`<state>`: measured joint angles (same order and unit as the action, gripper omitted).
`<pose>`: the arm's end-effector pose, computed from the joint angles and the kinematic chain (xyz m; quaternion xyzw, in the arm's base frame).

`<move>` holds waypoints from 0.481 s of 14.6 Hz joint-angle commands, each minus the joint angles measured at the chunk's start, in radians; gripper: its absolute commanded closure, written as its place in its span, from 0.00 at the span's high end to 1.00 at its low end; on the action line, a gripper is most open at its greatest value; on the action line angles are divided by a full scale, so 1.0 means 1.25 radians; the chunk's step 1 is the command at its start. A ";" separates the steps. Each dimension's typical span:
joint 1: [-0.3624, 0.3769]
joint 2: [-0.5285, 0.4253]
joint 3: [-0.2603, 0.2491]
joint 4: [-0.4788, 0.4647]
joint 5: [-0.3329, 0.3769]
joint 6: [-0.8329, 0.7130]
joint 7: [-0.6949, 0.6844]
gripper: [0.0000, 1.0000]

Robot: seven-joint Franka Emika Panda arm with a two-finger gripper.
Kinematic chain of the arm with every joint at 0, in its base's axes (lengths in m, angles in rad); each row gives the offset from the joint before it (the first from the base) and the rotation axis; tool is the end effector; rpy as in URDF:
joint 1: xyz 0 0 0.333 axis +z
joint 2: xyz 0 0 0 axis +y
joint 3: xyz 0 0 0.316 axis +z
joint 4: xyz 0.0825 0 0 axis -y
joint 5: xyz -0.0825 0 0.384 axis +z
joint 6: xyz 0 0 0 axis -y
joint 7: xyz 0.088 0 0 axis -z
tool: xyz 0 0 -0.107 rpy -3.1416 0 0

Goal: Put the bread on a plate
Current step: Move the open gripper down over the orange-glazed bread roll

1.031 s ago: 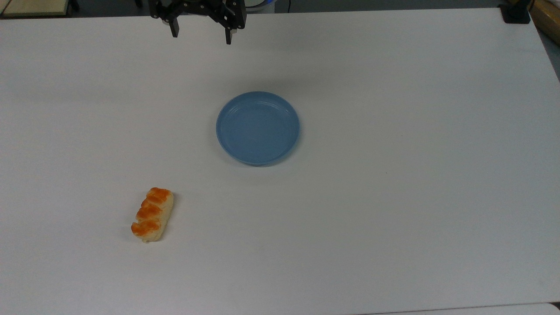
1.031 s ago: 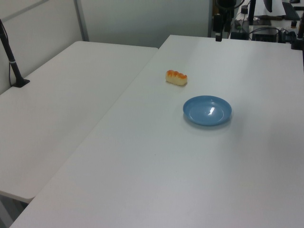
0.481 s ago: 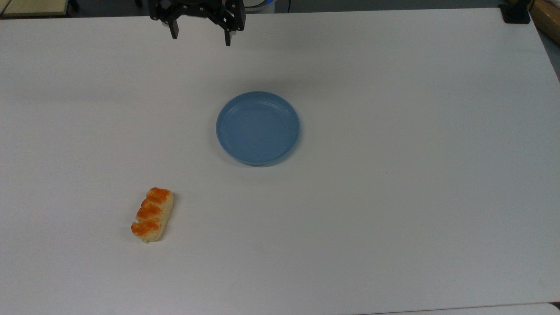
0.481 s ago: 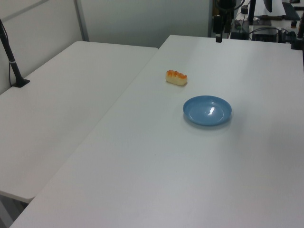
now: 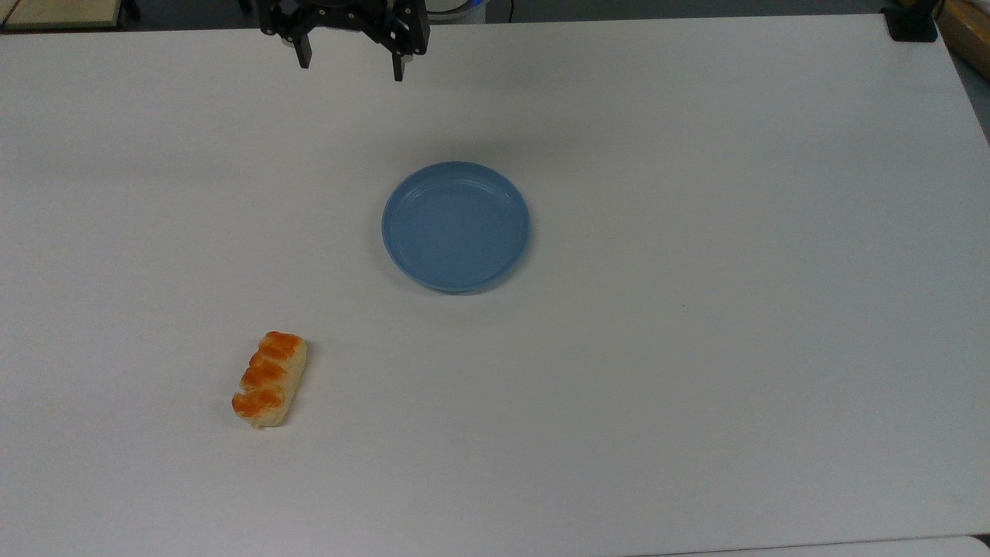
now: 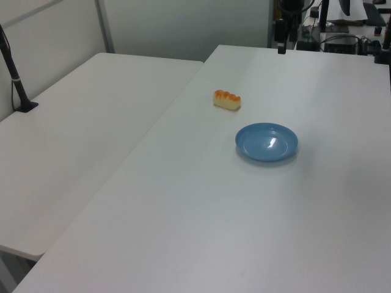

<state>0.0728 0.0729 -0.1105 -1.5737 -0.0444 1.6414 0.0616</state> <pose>0.5813 -0.0242 0.5883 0.9985 -0.0479 -0.0021 0.0262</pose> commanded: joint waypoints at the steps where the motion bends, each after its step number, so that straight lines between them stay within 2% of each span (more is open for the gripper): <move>1: 0.001 -0.003 -0.005 -0.011 -0.001 0.023 -0.015 1.00; 7: -0.009 0.063 -0.010 0.005 -0.001 0.166 -0.004 1.00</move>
<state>0.0695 0.1135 -0.1128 -1.5743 -0.0443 1.7642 0.0616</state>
